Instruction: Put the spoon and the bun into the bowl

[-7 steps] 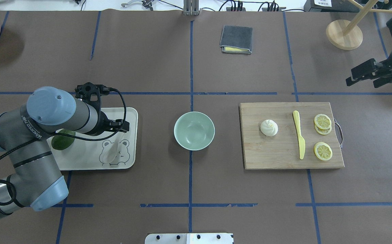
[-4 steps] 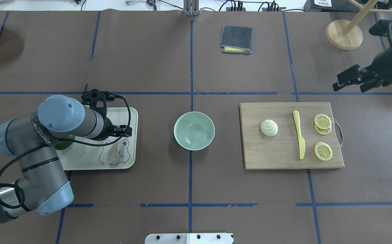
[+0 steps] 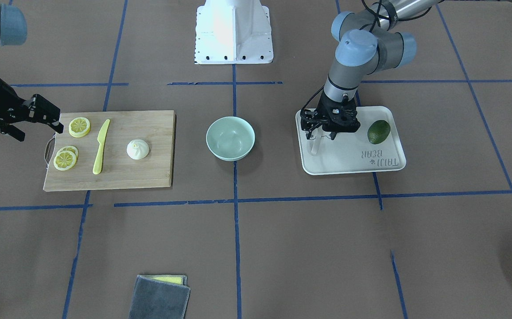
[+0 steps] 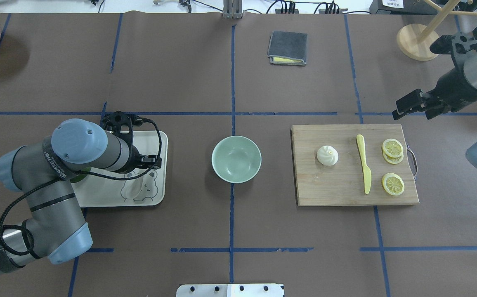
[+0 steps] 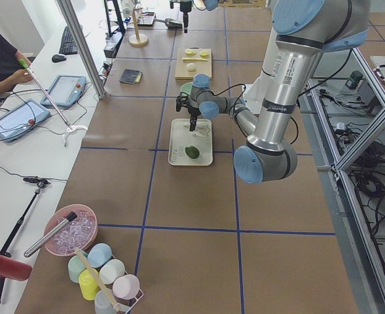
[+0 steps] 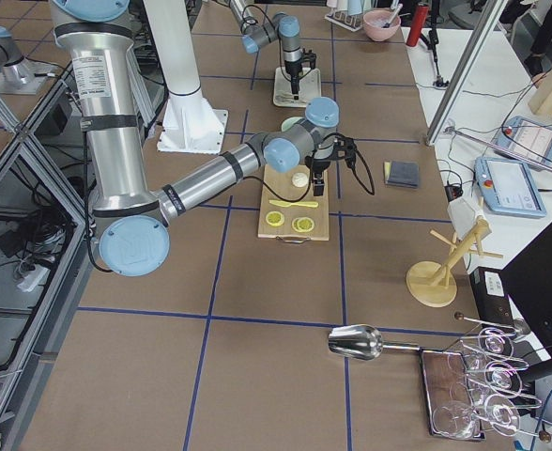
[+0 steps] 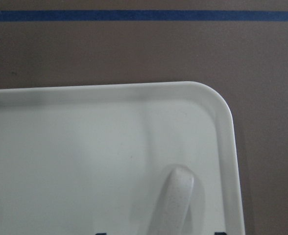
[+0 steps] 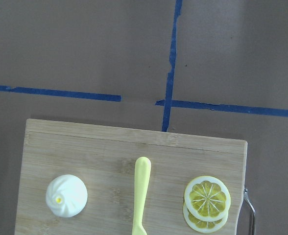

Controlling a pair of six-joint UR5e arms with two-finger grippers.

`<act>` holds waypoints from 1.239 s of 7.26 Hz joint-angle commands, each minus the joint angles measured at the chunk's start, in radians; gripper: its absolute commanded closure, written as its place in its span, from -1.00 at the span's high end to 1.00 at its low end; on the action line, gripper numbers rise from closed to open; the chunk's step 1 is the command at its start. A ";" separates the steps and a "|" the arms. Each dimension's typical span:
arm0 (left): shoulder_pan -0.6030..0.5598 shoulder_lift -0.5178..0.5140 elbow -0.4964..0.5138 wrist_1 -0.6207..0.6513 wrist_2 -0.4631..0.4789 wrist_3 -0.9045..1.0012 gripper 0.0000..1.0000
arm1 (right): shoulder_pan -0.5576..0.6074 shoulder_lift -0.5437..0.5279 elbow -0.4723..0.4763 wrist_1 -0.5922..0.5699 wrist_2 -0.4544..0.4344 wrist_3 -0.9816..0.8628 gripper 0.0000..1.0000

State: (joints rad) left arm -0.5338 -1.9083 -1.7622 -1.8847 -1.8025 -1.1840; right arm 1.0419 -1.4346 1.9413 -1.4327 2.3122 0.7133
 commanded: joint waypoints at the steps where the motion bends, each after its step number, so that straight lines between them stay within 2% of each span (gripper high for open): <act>1: 0.006 -0.003 0.018 -0.004 0.000 0.001 0.48 | -0.017 0.008 0.001 0.000 -0.004 0.020 1.00; 3: 0.006 -0.003 0.027 -0.008 0.000 0.001 0.36 | -0.049 0.036 0.001 0.000 -0.014 0.080 1.00; 5: 0.006 -0.006 0.027 -0.008 0.000 0.000 0.12 | -0.086 0.051 0.001 0.000 -0.054 0.114 1.00; 8: 0.008 -0.009 0.024 -0.007 0.000 -0.002 -0.56 | -0.092 0.051 -0.001 0.000 -0.056 0.114 1.00; 9: 0.008 -0.011 0.020 -0.007 0.000 -0.002 -0.69 | -0.100 0.052 -0.001 0.000 -0.065 0.114 1.00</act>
State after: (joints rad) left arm -0.5262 -1.9177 -1.7386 -1.8920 -1.8024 -1.1856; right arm 0.9495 -1.3834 1.9407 -1.4327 2.2549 0.8266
